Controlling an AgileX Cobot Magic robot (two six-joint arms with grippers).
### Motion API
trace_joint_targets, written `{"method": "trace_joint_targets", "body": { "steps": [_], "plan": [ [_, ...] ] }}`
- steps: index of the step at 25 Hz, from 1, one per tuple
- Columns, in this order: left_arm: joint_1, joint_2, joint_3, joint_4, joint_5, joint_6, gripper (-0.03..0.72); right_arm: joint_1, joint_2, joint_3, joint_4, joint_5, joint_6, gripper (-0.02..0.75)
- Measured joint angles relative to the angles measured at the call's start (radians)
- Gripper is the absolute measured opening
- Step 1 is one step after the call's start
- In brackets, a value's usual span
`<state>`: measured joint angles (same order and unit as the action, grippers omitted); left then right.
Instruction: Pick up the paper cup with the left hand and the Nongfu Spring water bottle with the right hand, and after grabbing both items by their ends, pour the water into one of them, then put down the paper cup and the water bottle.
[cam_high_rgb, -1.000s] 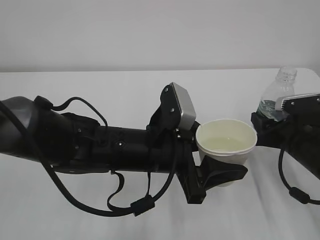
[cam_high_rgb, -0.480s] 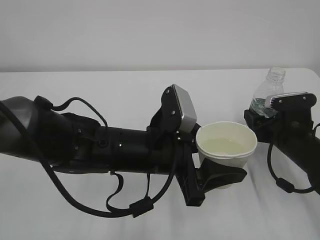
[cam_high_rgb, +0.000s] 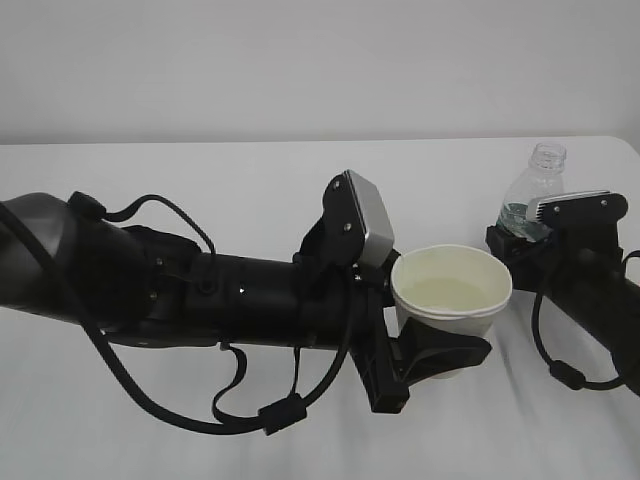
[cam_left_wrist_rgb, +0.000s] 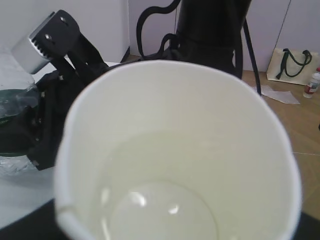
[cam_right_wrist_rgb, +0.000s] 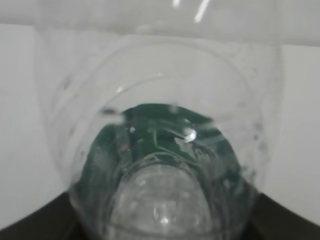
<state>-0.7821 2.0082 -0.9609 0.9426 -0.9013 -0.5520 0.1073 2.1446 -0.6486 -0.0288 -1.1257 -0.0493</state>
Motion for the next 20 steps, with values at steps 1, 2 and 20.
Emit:
{"method": "trace_joint_targets", "body": {
  "steps": [1,2,20],
  "plan": [
    [0.000,0.000,0.000,0.000,0.000,0.000,0.463,0.000,0.000,0.000,0.000,0.000,0.002,0.418],
    [0.000,0.000,0.000,0.000,0.000,0.000,0.463,0.000,0.000,0.000,0.000,0.000,0.002,0.418],
    [0.000,0.000,0.000,0.000,0.008,0.000,0.463,0.000,-0.039,0.070,-0.019,-0.014,0.002,0.553]
  ]
}}
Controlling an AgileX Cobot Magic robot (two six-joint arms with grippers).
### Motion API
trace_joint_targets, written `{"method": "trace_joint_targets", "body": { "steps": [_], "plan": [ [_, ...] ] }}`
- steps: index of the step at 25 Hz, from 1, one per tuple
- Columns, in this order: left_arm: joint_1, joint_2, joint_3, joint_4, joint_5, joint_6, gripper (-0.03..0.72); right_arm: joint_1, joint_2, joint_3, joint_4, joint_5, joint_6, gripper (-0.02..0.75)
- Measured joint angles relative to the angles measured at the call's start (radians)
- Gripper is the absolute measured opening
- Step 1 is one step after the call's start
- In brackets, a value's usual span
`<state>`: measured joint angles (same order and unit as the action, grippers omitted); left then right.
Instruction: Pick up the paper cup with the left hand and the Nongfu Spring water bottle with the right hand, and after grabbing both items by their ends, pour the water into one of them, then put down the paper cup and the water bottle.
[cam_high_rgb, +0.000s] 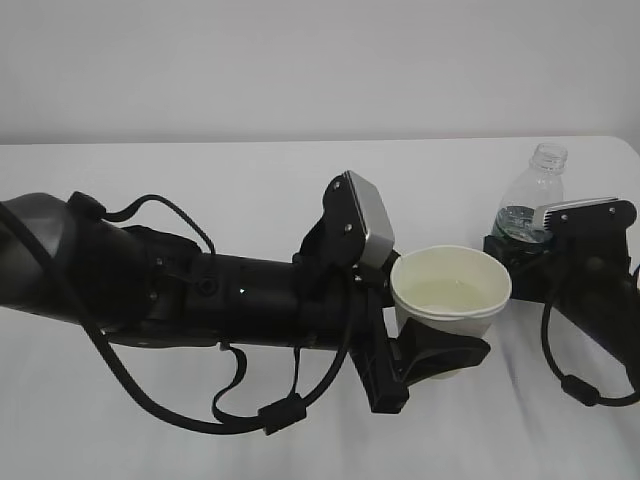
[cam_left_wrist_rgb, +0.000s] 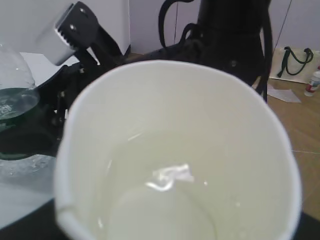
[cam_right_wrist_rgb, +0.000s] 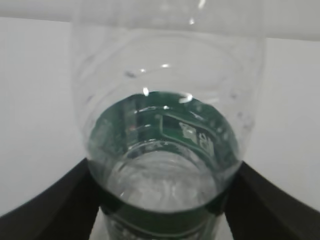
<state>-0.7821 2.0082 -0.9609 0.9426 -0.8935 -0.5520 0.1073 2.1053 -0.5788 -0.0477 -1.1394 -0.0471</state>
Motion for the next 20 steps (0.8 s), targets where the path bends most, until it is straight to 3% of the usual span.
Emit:
{"method": "trace_joint_targets", "body": {
  "steps": [13,20],
  "plan": [
    [0.000,0.000,0.000,-0.003,0.002,0.000,0.463,0.000,-0.312,0.241,-0.001,-0.002,0.002,0.553],
    [0.000,0.000,0.000,-0.067,0.010,0.000,0.463,0.000,-0.456,0.318,-0.001,-0.002,0.002,0.553]
  ]
}}
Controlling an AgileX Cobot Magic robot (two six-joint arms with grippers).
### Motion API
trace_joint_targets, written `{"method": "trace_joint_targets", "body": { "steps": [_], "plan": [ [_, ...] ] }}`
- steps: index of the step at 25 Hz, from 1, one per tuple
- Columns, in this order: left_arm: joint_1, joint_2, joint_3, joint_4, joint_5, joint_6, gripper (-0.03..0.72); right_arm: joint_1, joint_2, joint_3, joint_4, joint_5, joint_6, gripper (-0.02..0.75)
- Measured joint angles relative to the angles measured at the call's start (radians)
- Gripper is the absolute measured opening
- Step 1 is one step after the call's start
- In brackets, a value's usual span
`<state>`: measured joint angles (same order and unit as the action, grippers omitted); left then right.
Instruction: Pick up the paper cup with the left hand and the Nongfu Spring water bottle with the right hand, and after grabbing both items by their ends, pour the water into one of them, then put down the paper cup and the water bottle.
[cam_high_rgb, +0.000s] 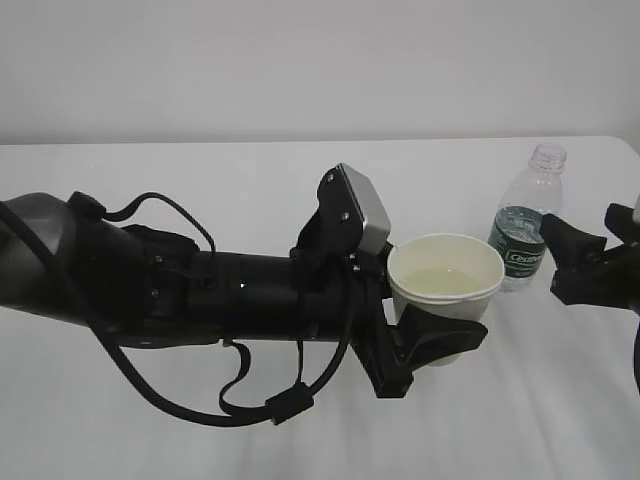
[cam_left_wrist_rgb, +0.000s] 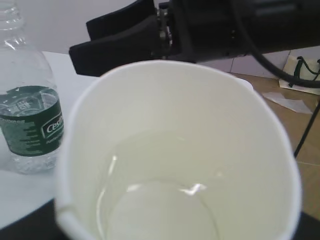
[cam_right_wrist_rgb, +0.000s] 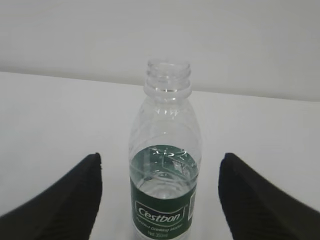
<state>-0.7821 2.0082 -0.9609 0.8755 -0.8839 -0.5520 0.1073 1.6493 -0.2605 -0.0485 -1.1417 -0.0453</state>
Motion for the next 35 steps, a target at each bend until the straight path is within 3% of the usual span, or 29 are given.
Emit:
{"method": "trace_joint_targets", "body": {
  "steps": [15,27,35],
  "plan": [
    [0.027,0.000,0.000,-0.073,0.000,0.070,0.463,0.000,-0.036,0.012,-0.027,0.000,0.007,0.552],
    [0.151,0.000,0.074,-0.061,-0.071,0.072,0.463,0.000,-0.036,0.014,-0.030,0.000,0.022,0.552],
    [0.280,0.000,0.156,-0.061,-0.174,0.080,0.462,0.000,-0.036,0.014,-0.030,0.000,0.024,0.552]
  ]
}}
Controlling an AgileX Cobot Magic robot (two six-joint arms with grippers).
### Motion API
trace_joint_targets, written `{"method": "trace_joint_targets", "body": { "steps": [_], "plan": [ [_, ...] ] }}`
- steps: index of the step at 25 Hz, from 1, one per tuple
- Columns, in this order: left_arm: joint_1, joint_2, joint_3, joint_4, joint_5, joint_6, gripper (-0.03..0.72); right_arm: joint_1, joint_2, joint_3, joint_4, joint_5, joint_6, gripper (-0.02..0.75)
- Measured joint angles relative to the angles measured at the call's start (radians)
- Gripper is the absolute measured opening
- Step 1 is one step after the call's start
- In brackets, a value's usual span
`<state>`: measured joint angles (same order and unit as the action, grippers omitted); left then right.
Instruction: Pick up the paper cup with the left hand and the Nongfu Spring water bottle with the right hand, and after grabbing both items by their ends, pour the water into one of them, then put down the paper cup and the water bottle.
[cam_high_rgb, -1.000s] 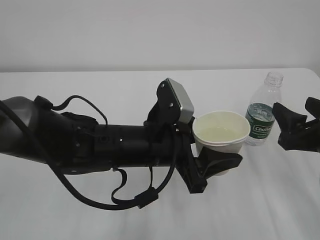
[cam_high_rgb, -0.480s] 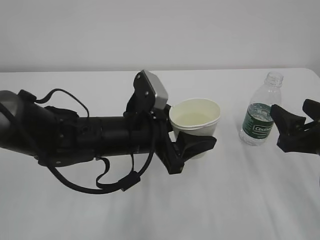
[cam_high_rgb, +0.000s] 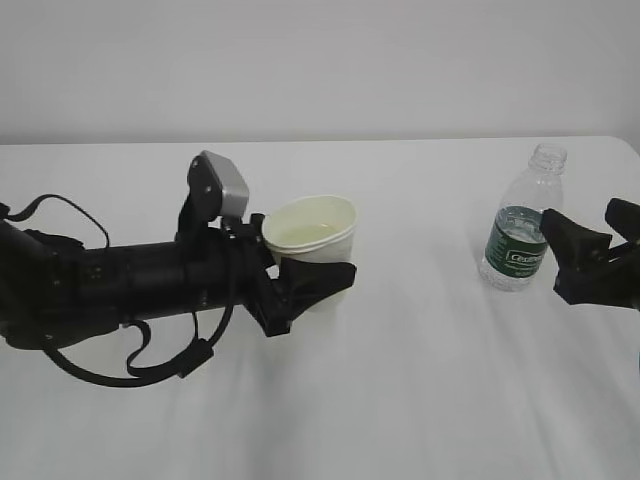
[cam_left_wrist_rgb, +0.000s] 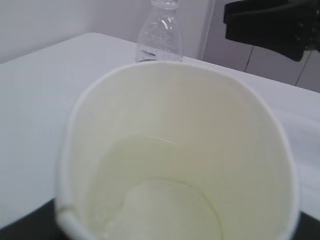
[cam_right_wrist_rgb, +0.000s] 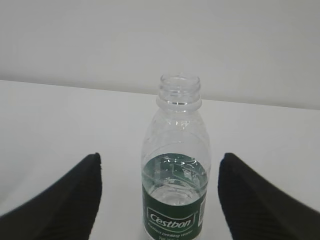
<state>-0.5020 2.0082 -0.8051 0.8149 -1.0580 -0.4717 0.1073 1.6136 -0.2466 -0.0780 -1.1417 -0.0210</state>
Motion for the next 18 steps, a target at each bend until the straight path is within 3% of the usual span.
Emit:
{"method": "trace_joint_targets", "body": {
  "steps": [10,18],
  "plan": [
    [0.117,0.000,0.078,-0.018,-0.061,0.044,0.453,0.000,0.000,0.000,0.000,0.000,0.001,0.552],
    [0.165,0.000,0.129,-0.088,-0.064,0.105,0.450,0.000,0.000,0.000,0.000,0.000,0.002,0.552]
  ]
}}
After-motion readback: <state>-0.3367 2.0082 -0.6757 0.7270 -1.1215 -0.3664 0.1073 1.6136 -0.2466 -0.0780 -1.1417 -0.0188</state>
